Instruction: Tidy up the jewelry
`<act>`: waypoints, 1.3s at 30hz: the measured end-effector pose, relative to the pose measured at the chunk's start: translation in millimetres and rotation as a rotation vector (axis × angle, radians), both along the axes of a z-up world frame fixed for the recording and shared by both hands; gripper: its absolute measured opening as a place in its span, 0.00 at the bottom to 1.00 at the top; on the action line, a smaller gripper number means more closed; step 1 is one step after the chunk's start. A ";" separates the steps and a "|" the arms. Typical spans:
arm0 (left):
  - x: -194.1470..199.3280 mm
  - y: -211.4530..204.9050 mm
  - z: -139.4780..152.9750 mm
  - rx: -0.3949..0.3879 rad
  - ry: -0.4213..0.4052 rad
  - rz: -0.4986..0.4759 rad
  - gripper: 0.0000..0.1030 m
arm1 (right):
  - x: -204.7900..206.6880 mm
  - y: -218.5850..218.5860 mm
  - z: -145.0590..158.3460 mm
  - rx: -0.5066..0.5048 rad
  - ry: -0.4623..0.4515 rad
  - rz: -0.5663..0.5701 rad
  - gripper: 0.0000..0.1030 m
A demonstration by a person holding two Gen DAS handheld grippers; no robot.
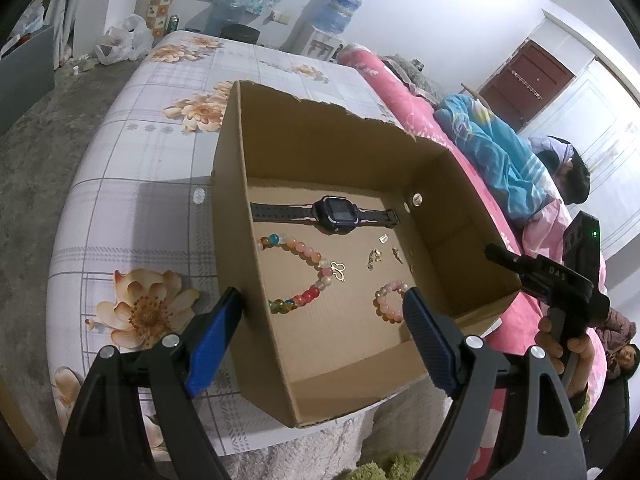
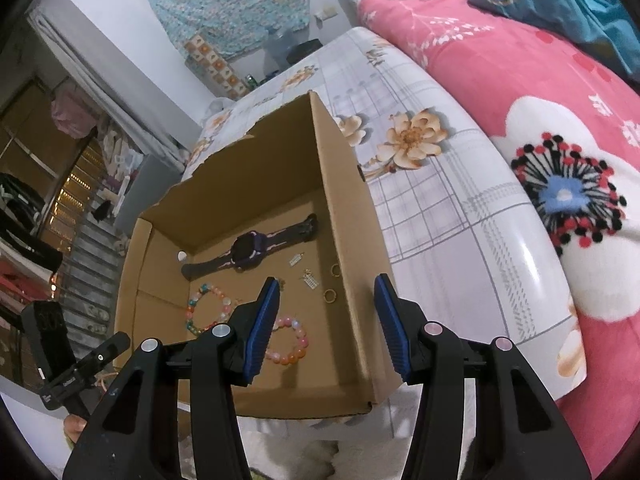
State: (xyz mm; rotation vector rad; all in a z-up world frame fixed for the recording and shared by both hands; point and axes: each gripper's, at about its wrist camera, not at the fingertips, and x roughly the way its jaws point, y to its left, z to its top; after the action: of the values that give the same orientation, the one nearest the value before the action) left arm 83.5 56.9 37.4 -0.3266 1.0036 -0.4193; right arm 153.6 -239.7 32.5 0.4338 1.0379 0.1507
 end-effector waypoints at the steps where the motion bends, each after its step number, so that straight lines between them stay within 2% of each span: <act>1: 0.0 0.0 -0.1 0.001 0.000 -0.001 0.77 | -0.4 0.5 0.0 0.000 0.000 -0.003 0.47; 10: -0.9 0.9 1.0 0.002 -0.011 -0.013 0.78 | 0.0 2.9 -0.1 0.005 0.000 -0.023 0.52; 12: -4.9 1.0 5.3 0.021 -0.048 -0.007 0.79 | -1.0 2.3 0.5 0.015 -0.004 -0.025 0.55; 14: -10.9 0.2 11.3 0.079 -0.105 0.014 0.79 | -4.1 2.2 3.8 0.010 -0.021 -0.033 0.59; 16: -18.2 0.0 20.4 0.135 -0.172 0.032 0.79 | -8.5 2.1 9.3 -0.029 -0.045 -0.049 0.62; 18: -23.5 1.6 28.4 0.149 -0.212 0.036 0.79 | -14.5 1.1 16.4 -0.069 -0.073 -0.070 0.63; 21: -32.3 2.6 41.7 0.141 -0.267 0.033 0.82 | -26.9 -0.2 29.6 -0.112 -0.128 -0.102 0.65; 24: -45.4 -0.4 58.8 0.113 -0.336 0.023 0.90 | -43.3 2.7 46.7 -0.159 -0.202 -0.118 0.71; 25: -50.1 -2.9 63.9 0.105 -0.356 0.017 0.94 | -51.5 5.6 54.7 -0.185 -0.235 -0.121 0.74; 28: -61.8 -14.7 76.5 0.095 -0.408 -0.008 0.95 | -72.0 15.5 69.9 -0.231 -0.306 -0.117 0.84; 31: -70.1 -29.6 81.9 0.107 -0.430 -0.016 0.95 | -89.4 24.4 75.1 -0.264 -0.348 -0.117 0.92; 37: -87.9 -53.5 73.0 0.154 -0.425 0.017 0.95 | -122.5 44.7 67.0 -0.397 -0.369 -0.087 0.92; 39: -95.7 -62.6 69.0 0.199 -0.430 0.048 0.95 | -134.2 46.5 61.3 -0.418 -0.375 -0.062 0.92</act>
State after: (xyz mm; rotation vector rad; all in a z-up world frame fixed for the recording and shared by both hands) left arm -12.3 -5.7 106.4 -0.0740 0.6090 -0.3248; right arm 19.3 -193.2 93.8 0.0514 0.6608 -0.0424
